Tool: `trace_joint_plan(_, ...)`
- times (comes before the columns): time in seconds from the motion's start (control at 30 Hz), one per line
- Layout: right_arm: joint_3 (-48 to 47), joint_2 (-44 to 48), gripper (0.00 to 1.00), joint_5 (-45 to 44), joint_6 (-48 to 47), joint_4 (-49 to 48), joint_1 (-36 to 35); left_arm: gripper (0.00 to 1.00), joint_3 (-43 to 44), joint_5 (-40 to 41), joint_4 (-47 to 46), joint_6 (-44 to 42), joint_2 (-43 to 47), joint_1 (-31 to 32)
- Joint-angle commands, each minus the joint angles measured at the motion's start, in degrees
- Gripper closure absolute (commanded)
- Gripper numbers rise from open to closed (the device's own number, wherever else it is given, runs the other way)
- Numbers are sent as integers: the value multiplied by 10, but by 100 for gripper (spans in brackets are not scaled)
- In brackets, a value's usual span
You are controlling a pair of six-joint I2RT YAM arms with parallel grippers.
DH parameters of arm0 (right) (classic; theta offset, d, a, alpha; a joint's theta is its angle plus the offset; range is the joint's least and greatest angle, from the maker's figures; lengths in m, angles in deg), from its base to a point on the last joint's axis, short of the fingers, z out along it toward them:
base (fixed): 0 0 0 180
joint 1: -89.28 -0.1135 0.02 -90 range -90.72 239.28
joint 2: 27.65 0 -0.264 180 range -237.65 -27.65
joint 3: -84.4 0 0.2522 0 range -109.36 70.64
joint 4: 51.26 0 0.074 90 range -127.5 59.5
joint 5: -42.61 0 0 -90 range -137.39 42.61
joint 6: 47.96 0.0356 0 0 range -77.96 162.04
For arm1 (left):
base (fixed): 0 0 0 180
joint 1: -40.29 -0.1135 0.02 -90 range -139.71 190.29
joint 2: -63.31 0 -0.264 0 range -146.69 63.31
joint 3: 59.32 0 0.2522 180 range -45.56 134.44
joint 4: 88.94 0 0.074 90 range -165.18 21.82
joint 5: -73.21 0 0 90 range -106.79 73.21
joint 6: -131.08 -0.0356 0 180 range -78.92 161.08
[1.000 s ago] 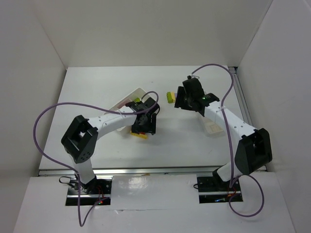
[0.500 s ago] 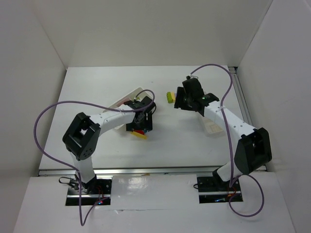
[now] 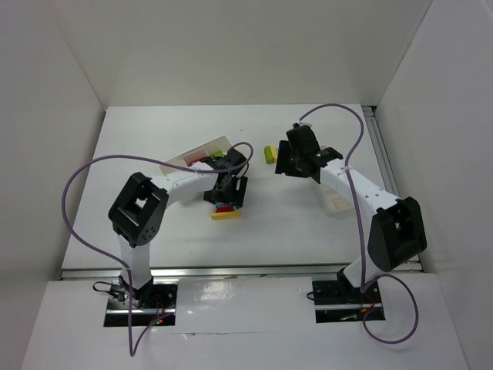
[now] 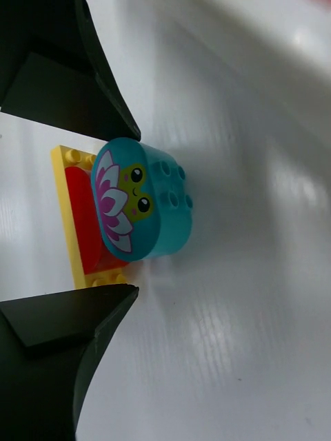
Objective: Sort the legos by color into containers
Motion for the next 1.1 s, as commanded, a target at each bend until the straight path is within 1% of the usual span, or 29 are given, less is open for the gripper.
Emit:
trace_joint_plan(0.0,-10,-8,37,4,-1,-10,2,8,16,-11,2,-16,-26,10)
trace_joint_plan(0.1,-10,-8,37,4,-1,-10,2,8,22,-11,9,3,-37,10)
trace_joint_plan(0.2,-10,-8,37,-1,-1,-10,2,5,29,-11,22,26,-43,10)
trace_joint_plan(0.27,-10,-3,37,-1,-1,-5,2,5,29,-11,22,38,-43,10)
trace_joint_plan(0.33,-5,-3,37,-1,-1,-5,2,11,29,-11,16,44,-43,10)
trace_joint_plan(0.37,-5,-3,37,-1,-1,-5,2,18,29,-11,16,44,-43,10)
trace_joint_plan(0.4,-5,-3,37,-1,-1,-5,2,23,29,-11,16,44,-43,10)
trace_joint_plan(0.47,-5,-3,37,-1,-1,-5,2,28,45,-16,16,39,-43,10)
trace_joint_plan(0.5,-5,2,37,-1,5,-5,2,33,51,-16,16,39,-43,10)
trace_joint_plan(0.57,-5,3,37,-7,5,-5,2,37,71,-16,23,32,-37,10)
trace_joint_plan(0.6,-5,9,37,-7,5,1,2,45,80,-22,31,25,-32,10)
trace_joint_plan(0.67,1,24,37,-7,5,1,2,53,113,-40,39,16,-25,10)
trace_joint_plan(0.7,12,31,37,-7,5,-4,8,62,126,-51,45,10,-18,10)
trace_joint_plan(0.77,36,52,37,12,10,-16,8,70,169,-87,46,-6,-12,10)
trace_joint_plan(0.8,43,59,37,37,10,-28,16,75,184,-95,46,-11,-7,10)
trace_joint_plan(0.83,51,67,39,51,10,-34,16,88,212,-101,46,-17,-7,10)
trace_joint_plan(0.87,67,88,40,70,10,-48,21,95,228,-106,60,-18,-13,10)
trace_joint_plan(0.9,77,100,40,78,10,-57,21,100,242,-106,68,-18,-13,5)
trace_joint_plan(0.97,99,138,40,106,10,-82,21,100,284,-106,86,-4,-33,-1)
trace_joint_plan(1.0,120,150,40,133,10,-108,21,100,295,-106,102,1,-40,-1)
trace_joint_plan(1.07,136,170,40,157,10,-131,21,100,319,-111,108,22,-52,-7)
